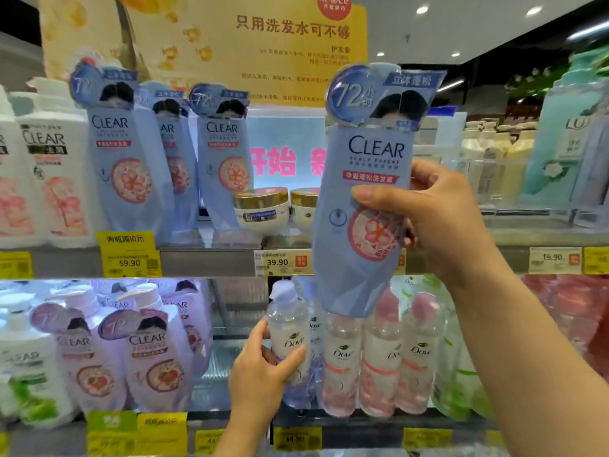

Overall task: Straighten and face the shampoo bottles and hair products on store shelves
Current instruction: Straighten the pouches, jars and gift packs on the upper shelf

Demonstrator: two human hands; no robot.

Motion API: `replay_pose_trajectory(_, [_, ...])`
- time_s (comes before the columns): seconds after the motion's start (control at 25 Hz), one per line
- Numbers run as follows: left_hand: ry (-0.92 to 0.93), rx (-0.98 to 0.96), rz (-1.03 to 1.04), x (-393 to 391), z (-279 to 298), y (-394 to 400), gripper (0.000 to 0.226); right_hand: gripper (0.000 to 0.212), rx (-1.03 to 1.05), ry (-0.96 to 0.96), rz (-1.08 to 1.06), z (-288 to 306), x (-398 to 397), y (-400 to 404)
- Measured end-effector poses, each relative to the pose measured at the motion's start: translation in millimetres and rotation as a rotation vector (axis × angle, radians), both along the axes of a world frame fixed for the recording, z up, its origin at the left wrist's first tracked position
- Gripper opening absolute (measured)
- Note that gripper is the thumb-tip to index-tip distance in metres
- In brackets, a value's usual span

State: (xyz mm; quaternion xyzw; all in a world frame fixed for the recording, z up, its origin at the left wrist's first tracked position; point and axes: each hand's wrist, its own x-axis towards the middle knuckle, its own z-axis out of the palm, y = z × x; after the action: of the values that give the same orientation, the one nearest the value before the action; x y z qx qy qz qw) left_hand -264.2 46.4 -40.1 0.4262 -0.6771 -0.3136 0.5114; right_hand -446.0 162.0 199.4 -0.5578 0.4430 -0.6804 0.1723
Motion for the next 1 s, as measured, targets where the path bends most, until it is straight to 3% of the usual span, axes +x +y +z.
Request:
replay_pose_trajectory(0.32, [-0.114, 0.136, -0.154, -8.1, -19.0, -4.5, 0.066, 0.041, -0.002, 0.013, 0.054, 18.6, 8.3, -28.6])
replay_pose_trajectory(0.52, [-0.160, 0.118, -0.277, -0.4, -17.2, -5.6, 0.060, 0.044, 0.018, 0.019, 0.149, 53.9, 52.9, -71.2])
replay_pose_trajectory(0.68, [-0.227, 0.221, -0.350, 8.9, -13.1, -6.7, 0.060, 0.042, 0.074, 0.091, 0.208, 76.1, 97.3, -111.8])
replay_pose_trajectory(0.76, [-0.284, 0.199, -0.346, 20.3, -5.1, -8.0, 0.062, 0.035, 0.111, 0.143, 0.212, 74.6, 116.8, -131.4])
replay_pose_trajectory(0.88, [-0.373, 0.181, -0.283, 40.1, 0.0, -11.4, 0.090, 0.025, 0.161, 0.129, 0.203, 67.7, 131.8, -153.7])
replay_pose_trajectory(1.0, [-0.344, 0.179, -0.289, 61.8, 2.2, -11.4, 0.077, 0.026, 0.165, 0.108, 0.194, 67.9, 140.7, -165.8])
